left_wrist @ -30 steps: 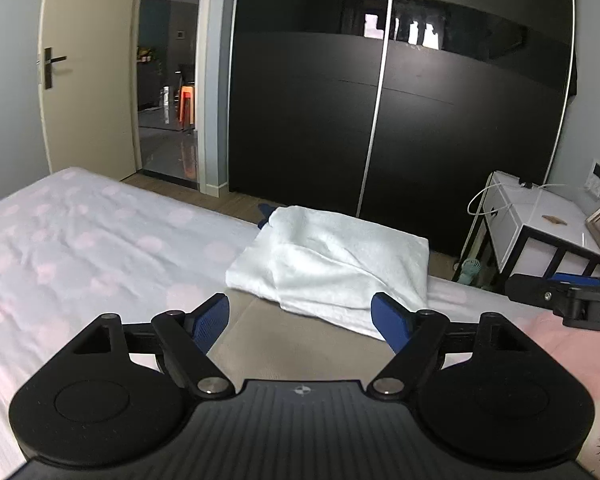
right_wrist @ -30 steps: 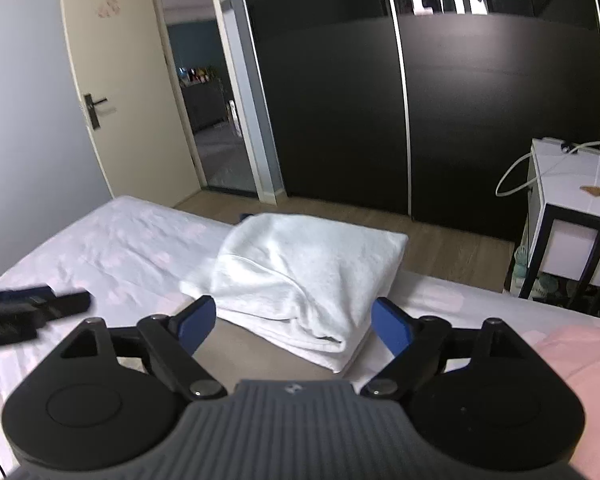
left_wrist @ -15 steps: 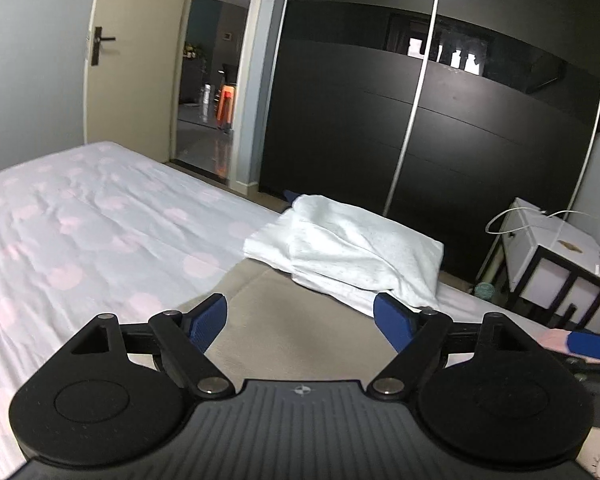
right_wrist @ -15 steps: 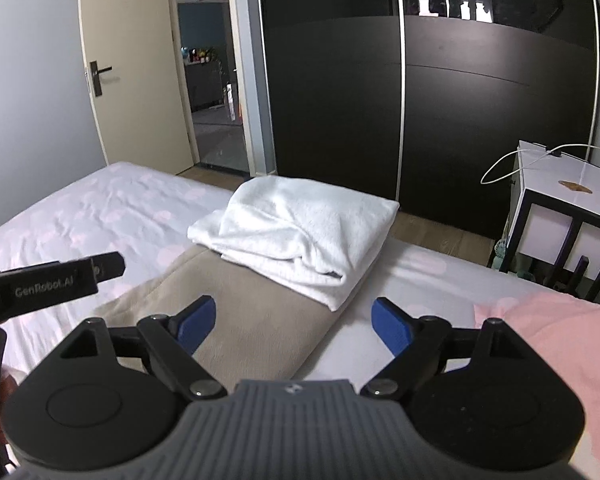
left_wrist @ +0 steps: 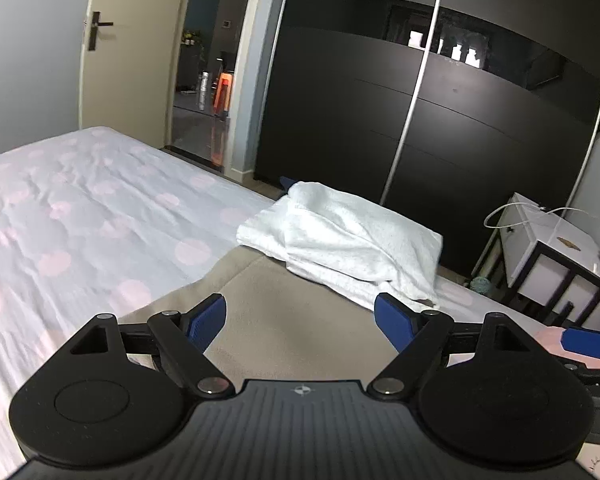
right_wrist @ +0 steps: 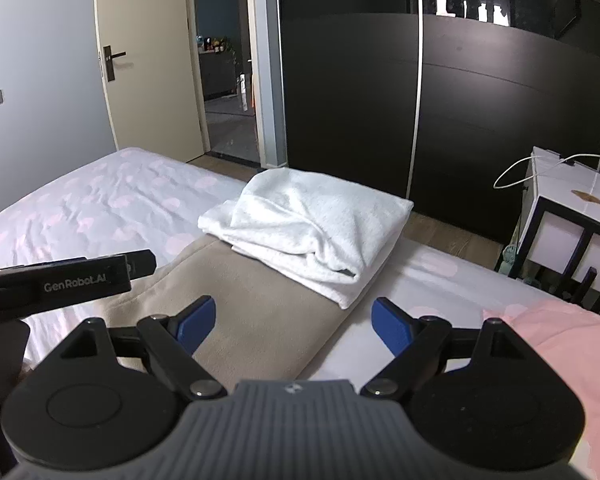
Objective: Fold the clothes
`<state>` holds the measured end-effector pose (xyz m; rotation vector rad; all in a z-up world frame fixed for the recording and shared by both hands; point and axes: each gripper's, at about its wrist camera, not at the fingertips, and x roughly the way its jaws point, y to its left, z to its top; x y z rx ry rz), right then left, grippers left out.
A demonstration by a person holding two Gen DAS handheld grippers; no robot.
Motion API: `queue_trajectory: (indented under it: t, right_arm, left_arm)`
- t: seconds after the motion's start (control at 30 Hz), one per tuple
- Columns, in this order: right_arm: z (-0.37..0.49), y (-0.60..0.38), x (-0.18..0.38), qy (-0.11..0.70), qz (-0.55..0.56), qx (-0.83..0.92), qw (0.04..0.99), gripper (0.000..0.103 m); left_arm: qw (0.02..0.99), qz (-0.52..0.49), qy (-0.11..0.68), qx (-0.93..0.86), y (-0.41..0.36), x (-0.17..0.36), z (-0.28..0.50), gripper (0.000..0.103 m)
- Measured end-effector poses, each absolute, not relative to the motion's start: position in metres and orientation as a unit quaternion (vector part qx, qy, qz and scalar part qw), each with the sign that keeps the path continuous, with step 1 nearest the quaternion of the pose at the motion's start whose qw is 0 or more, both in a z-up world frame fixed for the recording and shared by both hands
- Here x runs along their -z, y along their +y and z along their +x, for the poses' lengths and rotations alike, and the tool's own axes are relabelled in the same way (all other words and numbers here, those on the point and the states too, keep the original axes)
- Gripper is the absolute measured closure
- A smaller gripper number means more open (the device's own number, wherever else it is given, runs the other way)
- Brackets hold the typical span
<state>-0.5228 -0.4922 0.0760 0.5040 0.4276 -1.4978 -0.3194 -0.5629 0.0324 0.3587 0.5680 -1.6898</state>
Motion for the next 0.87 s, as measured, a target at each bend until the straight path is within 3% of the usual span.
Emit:
queue_trajectory:
  t: [0.87]
  right_arm:
    - [-0.5156, -0.4951, -0.0696, 0.188, 0.230, 0.655, 0.695, 0.016]
  left_arm:
    - [0.628, 0.166, 0.246, 0.719, -0.5569, -0.0290, -0.3170, 0.020]
